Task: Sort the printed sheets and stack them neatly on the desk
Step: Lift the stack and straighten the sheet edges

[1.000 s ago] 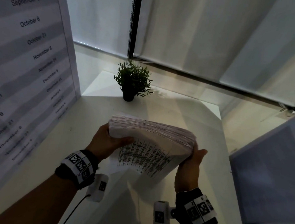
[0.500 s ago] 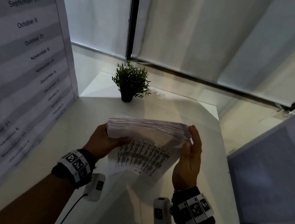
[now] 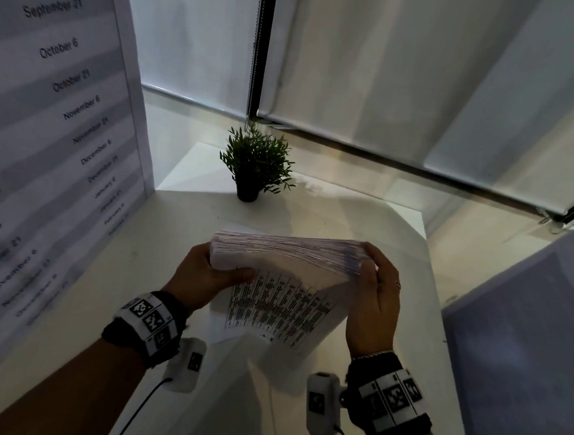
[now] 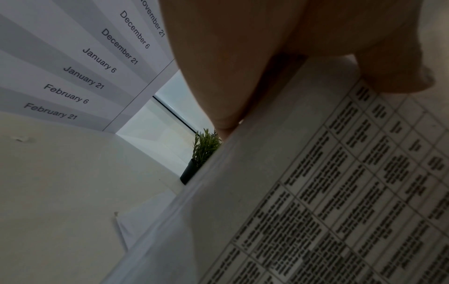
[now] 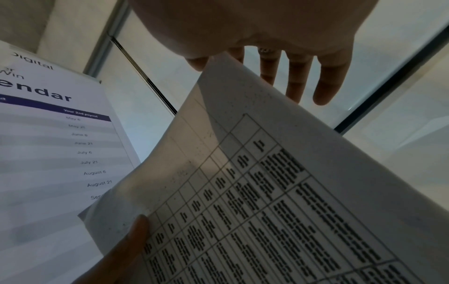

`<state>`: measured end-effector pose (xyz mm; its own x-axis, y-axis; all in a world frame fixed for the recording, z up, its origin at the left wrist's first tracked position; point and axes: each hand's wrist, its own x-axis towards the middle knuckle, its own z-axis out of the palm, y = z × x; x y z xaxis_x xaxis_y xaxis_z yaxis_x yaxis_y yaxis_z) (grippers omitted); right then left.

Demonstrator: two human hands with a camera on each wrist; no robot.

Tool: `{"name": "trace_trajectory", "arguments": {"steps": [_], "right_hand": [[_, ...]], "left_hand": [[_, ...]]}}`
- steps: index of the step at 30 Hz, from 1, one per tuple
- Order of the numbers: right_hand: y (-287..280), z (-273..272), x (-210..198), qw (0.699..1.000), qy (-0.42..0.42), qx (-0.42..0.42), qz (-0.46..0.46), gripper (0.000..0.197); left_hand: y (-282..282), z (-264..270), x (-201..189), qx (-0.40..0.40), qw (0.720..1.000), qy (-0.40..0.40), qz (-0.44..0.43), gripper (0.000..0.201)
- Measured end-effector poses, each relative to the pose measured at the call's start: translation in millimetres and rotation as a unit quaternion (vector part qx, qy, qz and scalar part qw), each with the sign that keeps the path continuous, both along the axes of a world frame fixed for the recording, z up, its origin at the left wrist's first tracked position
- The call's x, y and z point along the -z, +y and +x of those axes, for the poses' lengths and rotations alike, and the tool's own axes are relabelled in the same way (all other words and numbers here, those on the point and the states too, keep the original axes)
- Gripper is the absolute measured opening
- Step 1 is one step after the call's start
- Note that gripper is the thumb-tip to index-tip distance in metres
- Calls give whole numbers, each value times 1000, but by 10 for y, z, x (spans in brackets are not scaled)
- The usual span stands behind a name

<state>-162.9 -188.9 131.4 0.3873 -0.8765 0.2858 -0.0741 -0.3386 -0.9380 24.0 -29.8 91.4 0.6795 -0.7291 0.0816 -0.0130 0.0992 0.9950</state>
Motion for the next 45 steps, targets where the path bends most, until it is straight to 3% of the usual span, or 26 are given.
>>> {"name": "trace_trajectory", "arguments": {"steps": [7, 10, 12, 14, 15, 19, 21, 26, 28, 30, 32, 37, 41, 45], "right_hand": [[-21, -7, 13, 1000, 24, 7, 11, 38], [-20, -29, 27, 998, -44, 5, 48, 43], [-3, -32, 96, 986, -120, -12, 112, 65], [39, 10, 172, 968, -144, -33, 204, 93], [48, 21, 231, 960, -139, -55, 236, 97], [105, 45, 203, 958, -126, -54, 253, 85], [106, 48, 200, 960, -121, -89, 236, 89], [-68, 53, 372, 983, 45, -126, 124, 104], [-91, 74, 425, 985, 82, -83, 130, 84], [-84, 119, 453, 981, 66, -57, 176, 41], [-59, 150, 430, 982, 47, -56, 176, 33], [125, 88, 297, 992, -26, -44, 118, 36], [210, -12, 344, 993, 0, -50, 111, 49], [217, -45, 383, 988, -14, -61, 139, 70]], "left_hand": [[6, -12, -12, 2, 1000, 5, 6, 55], [13, 1, -5, 1, 1000, 3, 10, 53], [9, 9, 5, 2, 1000, 3, 20, 47], [11, 23, 22, -1, 1000, 1, 30, 43], [13, 31, 44, 0, 999, -1, 33, 44], [5, 67, 71, 18, 999, -11, 36, 51], [3, 80, 77, 17, 999, -12, 40, 49], [6, 90, 96, 5, 999, 0, 48, 38], [-21, 62, 125, -30, 998, -1, 55, 35], [-86, 12, 136, -80, 994, -18, 73, 33], [-159, -75, 37, -128, 988, -36, 83, 24], [-193, -246, -105, -205, 968, -131, 60, 35], [-75, -285, 48, -196, 976, -60, 71, 52], [-90, -304, 147, -144, 986, -55, 56, 45]]}}
